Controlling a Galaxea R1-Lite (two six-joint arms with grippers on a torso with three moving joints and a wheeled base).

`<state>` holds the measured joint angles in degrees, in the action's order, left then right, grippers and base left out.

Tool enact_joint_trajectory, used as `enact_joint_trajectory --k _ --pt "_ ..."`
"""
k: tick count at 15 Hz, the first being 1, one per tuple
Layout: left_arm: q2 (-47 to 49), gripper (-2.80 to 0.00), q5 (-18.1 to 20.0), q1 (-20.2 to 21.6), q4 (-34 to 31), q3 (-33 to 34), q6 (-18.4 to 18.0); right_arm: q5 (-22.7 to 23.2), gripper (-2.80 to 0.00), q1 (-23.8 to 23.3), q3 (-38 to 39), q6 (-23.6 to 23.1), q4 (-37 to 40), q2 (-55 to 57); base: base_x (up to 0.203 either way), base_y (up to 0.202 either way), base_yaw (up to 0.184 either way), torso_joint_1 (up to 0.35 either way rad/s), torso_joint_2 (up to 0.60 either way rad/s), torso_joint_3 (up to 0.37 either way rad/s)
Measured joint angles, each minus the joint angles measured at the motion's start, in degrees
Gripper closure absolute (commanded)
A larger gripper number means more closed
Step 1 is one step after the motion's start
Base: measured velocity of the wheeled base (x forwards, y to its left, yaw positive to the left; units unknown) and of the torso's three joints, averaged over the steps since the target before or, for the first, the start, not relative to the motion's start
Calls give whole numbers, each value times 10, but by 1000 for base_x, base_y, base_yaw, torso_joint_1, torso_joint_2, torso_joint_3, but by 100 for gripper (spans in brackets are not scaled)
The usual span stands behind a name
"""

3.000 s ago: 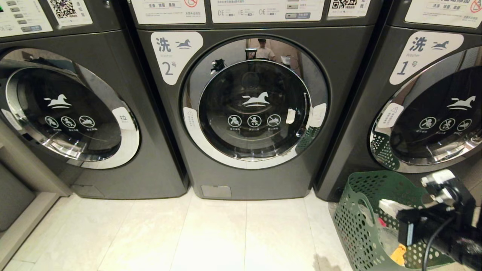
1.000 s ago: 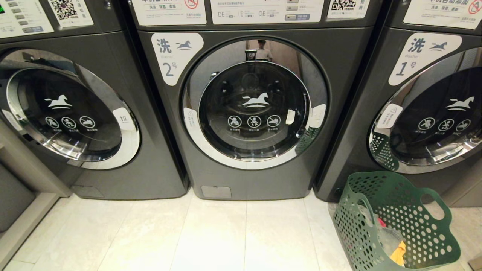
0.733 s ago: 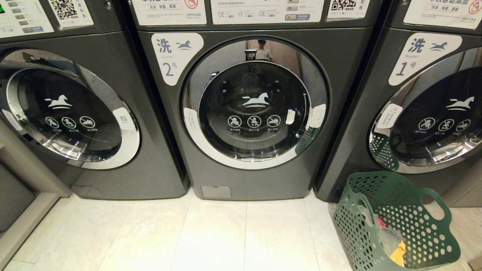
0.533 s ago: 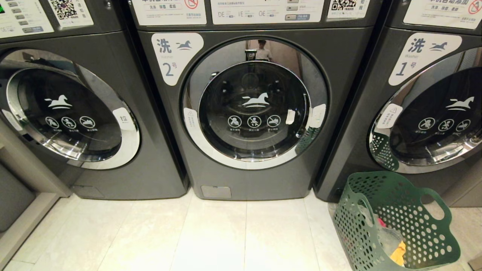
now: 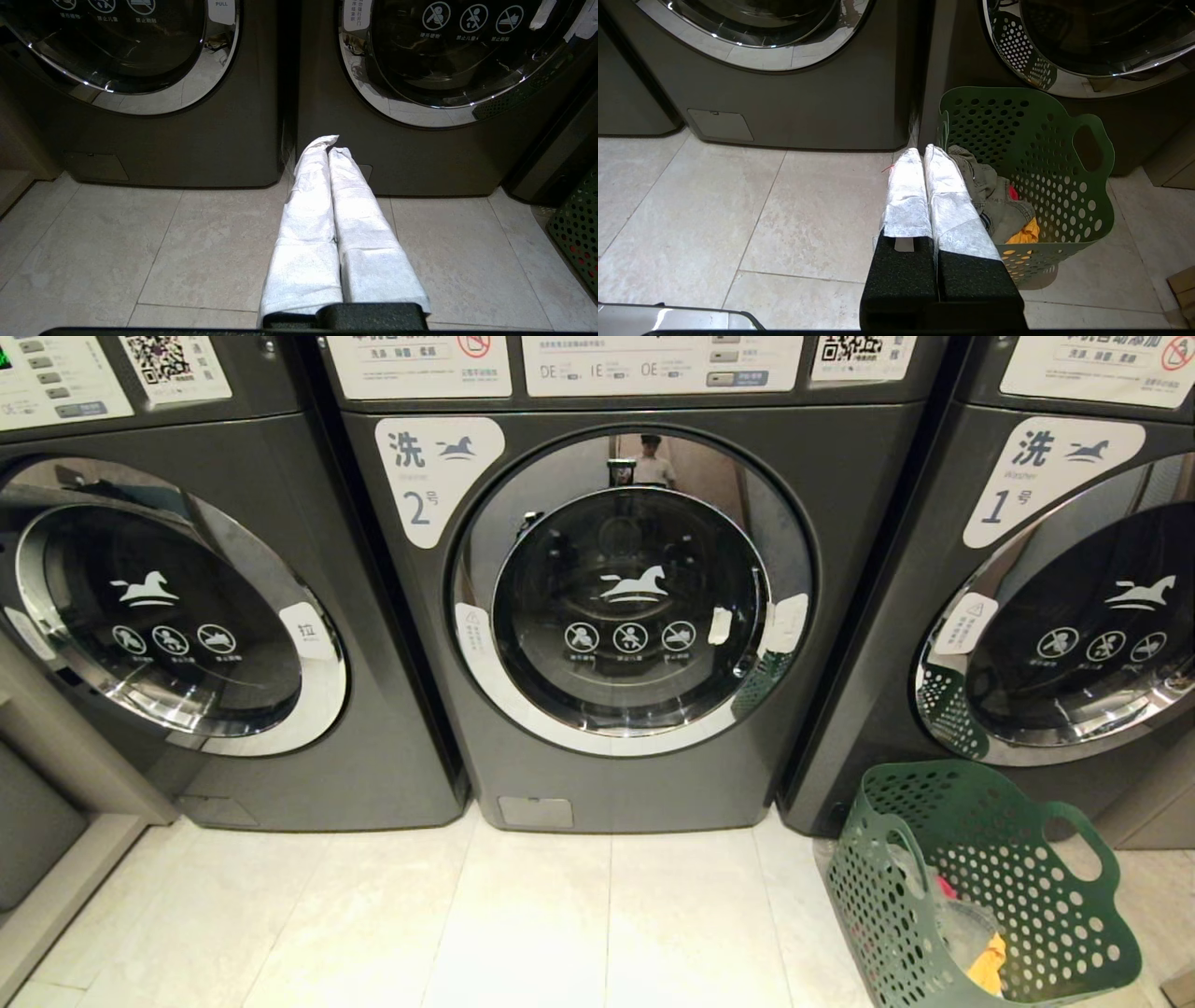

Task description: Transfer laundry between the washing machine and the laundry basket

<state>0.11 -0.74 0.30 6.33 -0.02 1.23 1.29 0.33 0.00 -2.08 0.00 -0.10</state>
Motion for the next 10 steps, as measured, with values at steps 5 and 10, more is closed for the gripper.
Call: enact_joint_trajectory --k 5,10 --pt "0 0 0 0 0 0 0 1 0 0 0 -7 0 0 0 0 0 0 0 0" --pt "0 0 0 0 0 0 0 -15 0 0 0 -4 1 0 0 0 0 0 0 0"
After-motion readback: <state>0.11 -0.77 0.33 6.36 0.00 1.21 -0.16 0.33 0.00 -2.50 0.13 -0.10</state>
